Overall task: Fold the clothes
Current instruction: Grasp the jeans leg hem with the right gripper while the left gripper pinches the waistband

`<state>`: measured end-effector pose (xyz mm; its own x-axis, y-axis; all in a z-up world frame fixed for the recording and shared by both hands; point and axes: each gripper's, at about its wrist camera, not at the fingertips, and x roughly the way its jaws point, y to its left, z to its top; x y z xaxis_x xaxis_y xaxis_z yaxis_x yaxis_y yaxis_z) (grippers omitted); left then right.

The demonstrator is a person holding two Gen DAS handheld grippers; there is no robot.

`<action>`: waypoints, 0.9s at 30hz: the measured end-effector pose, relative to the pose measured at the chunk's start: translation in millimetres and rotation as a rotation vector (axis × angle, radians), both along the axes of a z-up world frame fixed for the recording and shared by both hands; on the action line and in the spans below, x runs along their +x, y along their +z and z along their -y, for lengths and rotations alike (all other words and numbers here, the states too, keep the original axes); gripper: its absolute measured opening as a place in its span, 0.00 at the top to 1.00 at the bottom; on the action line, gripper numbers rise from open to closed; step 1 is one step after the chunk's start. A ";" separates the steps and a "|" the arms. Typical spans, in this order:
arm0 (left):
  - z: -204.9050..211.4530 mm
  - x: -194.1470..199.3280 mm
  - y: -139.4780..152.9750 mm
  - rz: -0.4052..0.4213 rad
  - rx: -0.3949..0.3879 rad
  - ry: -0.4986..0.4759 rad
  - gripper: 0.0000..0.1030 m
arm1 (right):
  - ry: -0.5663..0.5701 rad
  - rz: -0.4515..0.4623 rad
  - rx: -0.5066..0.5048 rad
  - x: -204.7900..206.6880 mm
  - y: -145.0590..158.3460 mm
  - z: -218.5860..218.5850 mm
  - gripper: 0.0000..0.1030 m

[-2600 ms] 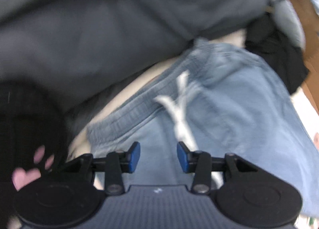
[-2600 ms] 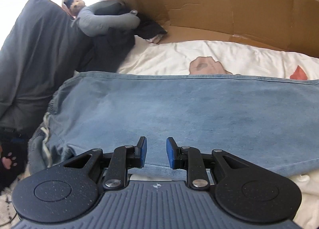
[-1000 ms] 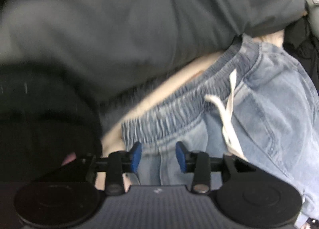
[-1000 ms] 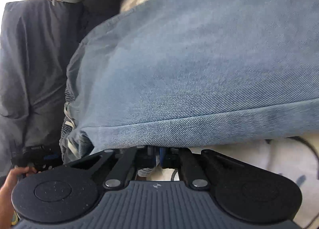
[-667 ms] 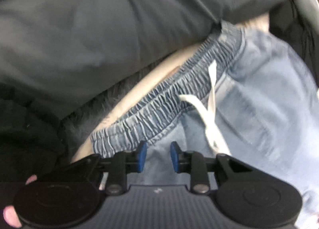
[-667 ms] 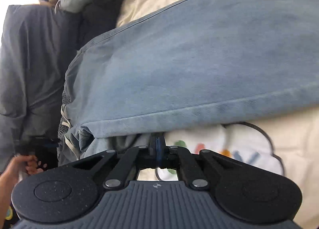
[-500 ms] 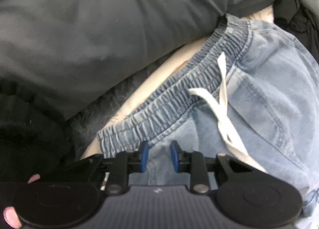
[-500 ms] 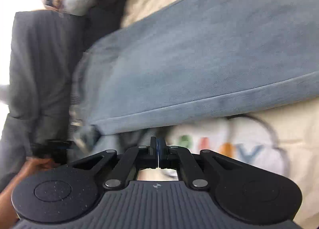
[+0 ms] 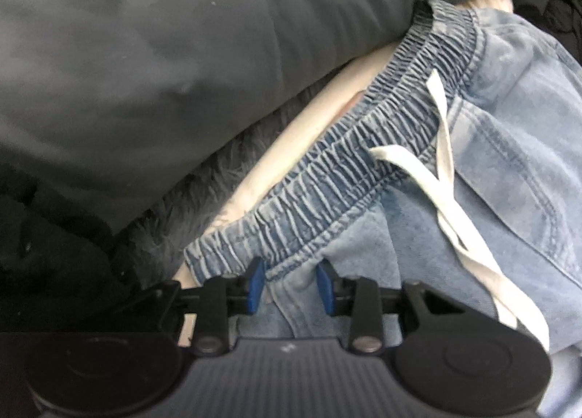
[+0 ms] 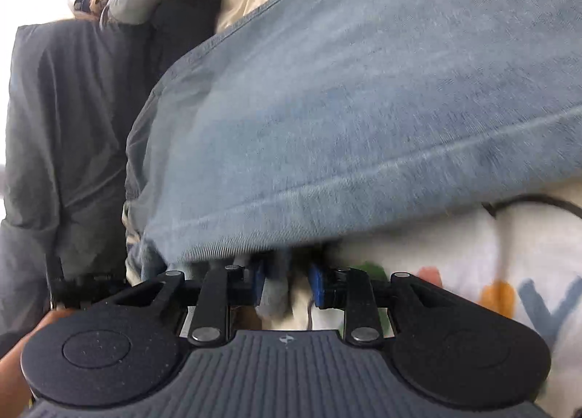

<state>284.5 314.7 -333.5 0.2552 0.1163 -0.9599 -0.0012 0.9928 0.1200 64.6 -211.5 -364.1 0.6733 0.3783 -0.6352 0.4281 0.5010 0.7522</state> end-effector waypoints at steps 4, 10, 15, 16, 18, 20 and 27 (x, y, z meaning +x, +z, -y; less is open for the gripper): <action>6.8 -0.3 -0.9 0.003 0.021 -0.003 0.65 | -0.031 0.006 0.017 12.9 -11.0 -3.2 0.73; 11.4 -6.4 15.0 0.000 0.009 -0.002 0.66 | -0.053 0.014 0.033 11.5 -8.0 -4.8 0.98; 15.5 -21.6 38.9 0.015 -0.017 0.011 0.68 | -0.040 0.021 0.034 2.5 11.0 -3.9 1.00; 16.5 -25.6 42.9 0.015 -0.022 0.011 0.68 | -0.038 0.016 0.033 0.4 15.3 -3.9 1.00; 17.2 -32.3 49.7 0.016 -0.026 0.001 0.68 | -0.035 0.005 0.033 -4.2 23.9 -3.9 1.00; 18.1 -42.6 54.5 0.018 -0.028 -0.004 0.66 | -0.033 -0.004 0.034 -10.3 32.9 -3.9 1.00; 2.3 -70.2 47.3 -0.020 -0.048 0.061 0.53 | -0.011 -0.023 0.035 -39.8 63.3 -8.4 1.00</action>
<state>214.3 312.3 -286.2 0.2303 0.0844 -0.9695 -0.0597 0.9956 0.0725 24.8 -203.0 -300.7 0.6626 0.3936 -0.6372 0.4510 0.4695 0.7591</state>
